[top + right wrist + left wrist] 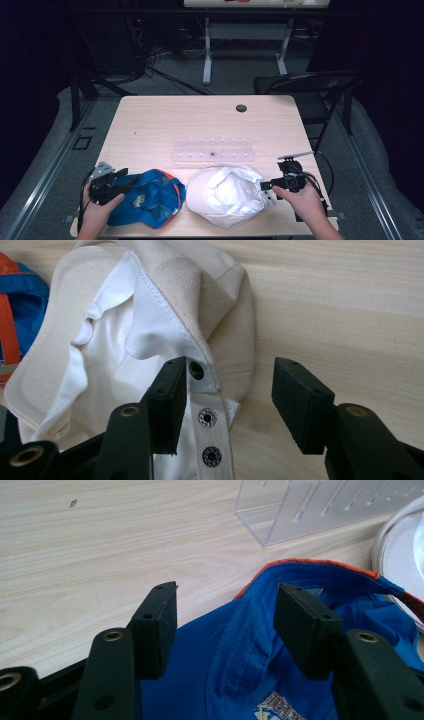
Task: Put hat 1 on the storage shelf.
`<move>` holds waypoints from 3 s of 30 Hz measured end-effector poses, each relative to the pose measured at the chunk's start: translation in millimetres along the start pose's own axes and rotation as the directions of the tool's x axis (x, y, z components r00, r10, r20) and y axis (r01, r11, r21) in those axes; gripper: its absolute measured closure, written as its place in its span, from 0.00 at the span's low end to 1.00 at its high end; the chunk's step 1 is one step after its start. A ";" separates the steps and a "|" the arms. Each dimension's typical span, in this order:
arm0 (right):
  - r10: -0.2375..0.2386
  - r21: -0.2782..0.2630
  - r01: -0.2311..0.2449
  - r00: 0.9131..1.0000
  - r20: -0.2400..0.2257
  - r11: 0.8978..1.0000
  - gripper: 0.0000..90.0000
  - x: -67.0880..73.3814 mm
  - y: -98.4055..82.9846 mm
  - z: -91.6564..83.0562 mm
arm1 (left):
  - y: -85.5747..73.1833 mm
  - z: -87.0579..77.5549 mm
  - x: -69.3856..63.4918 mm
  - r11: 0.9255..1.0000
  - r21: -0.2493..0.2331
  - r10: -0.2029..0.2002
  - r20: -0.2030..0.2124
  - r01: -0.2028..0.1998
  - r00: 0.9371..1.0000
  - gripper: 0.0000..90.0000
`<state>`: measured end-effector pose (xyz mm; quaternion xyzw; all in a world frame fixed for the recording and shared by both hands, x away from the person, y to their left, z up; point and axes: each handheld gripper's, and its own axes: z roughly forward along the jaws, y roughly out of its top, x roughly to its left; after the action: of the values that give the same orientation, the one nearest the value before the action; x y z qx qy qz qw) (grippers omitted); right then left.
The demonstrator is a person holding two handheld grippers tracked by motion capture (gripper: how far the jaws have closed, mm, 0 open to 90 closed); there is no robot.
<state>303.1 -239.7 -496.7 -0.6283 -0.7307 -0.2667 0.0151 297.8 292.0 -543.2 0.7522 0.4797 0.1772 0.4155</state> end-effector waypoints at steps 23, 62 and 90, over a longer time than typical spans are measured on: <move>0.067 0.114 -0.053 0.989 -0.128 0.992 0.51 -1.9 2.7 17.9 | -0.7 0.0 1.5 1.000 -0.002 -0.003 -0.007 0.003 1.000 0.48; 0.148 0.211 -0.106 0.969 -0.196 0.972 0.89 8.0 20.7 -4.4 | -1.1 0.9 2.6 1.000 -0.001 -0.003 -0.010 0.003 1.000 0.48; 0.092 0.283 -0.067 0.993 -0.074 0.957 0.91 36.4 39.4 -9.3 | -1.0 0.7 2.9 1.000 -0.002 0.000 -0.007 0.000 1.000 0.48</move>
<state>329.1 -207.7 -461.0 -0.6366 -0.7339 -0.1867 0.1460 299.1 294.4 -544.8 0.7511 0.4812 0.1803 0.4144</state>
